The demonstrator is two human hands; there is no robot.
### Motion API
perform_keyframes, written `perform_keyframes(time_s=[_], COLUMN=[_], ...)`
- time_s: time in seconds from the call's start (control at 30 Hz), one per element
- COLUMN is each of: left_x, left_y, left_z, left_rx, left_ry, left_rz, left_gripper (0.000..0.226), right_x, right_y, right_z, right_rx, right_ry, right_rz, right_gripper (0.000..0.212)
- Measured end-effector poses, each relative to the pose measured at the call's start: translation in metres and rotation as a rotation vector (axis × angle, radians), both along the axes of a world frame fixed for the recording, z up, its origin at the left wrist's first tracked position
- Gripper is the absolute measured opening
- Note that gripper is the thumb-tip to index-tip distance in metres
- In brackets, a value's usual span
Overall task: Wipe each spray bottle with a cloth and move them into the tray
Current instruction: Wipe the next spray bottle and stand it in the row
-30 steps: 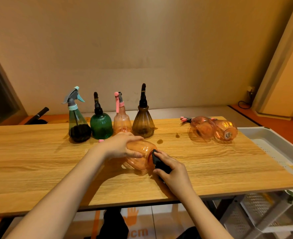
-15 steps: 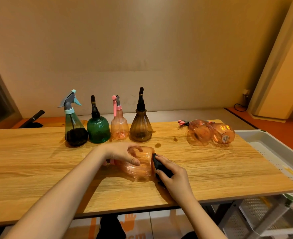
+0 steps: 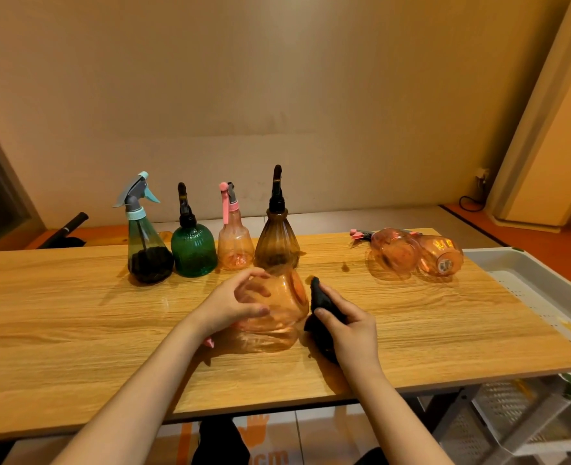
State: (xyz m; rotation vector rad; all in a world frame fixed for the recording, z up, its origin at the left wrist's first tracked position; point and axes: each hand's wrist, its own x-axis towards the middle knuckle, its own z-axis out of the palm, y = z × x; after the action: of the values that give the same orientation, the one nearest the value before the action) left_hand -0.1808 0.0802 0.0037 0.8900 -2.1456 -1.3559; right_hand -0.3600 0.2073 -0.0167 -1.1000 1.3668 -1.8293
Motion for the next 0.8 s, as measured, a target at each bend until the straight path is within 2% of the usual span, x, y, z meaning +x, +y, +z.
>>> perform_keyframes(time_s=[0.13, 0.27, 0.4, 0.47, 0.57, 0.63, 0.8], left_x=[-0.001, -0.001, 0.000, -0.001, -0.003, -0.003, 0.000], left_y=[0.004, 0.005, 0.001, 0.000, 0.000, 0.001, 0.000], left_z=[0.002, -0.002, -0.002, -0.004, -0.006, -0.007, -0.002], left_rx=[0.017, 0.020, 0.021, 0.012, 0.001, 0.012, 0.034], left_ry=[0.070, 0.078, 0.096, 0.086, 0.070, 0.082, 0.133], left_rz=[0.015, 0.008, 0.024, 0.036, 0.030, 0.021, 0.029], left_gripper=[0.077, 0.079, 0.087, 0.083, 0.075, 0.075, 0.076], right_x=[0.006, 0.005, 0.002, -0.001, -0.005, -0.004, 0.009], right_y=[-0.013, -0.020, -0.010, -0.006, -0.012, -0.021, -0.023], right_z=[0.018, 0.031, 0.019, 0.010, 0.010, 0.018, 0.038], right_rx=[-0.056, -0.091, -0.160, -0.151, -0.001, 0.041, -0.079], right_ry=[0.104, 0.350, 0.558, 0.561, 0.380, 0.330, 0.463], right_rz=[0.014, 0.056, 0.047, 0.028, 0.032, 0.033, 0.093], right_gripper=[0.049, 0.051, 0.050, 0.050, 0.047, 0.043, 0.045])
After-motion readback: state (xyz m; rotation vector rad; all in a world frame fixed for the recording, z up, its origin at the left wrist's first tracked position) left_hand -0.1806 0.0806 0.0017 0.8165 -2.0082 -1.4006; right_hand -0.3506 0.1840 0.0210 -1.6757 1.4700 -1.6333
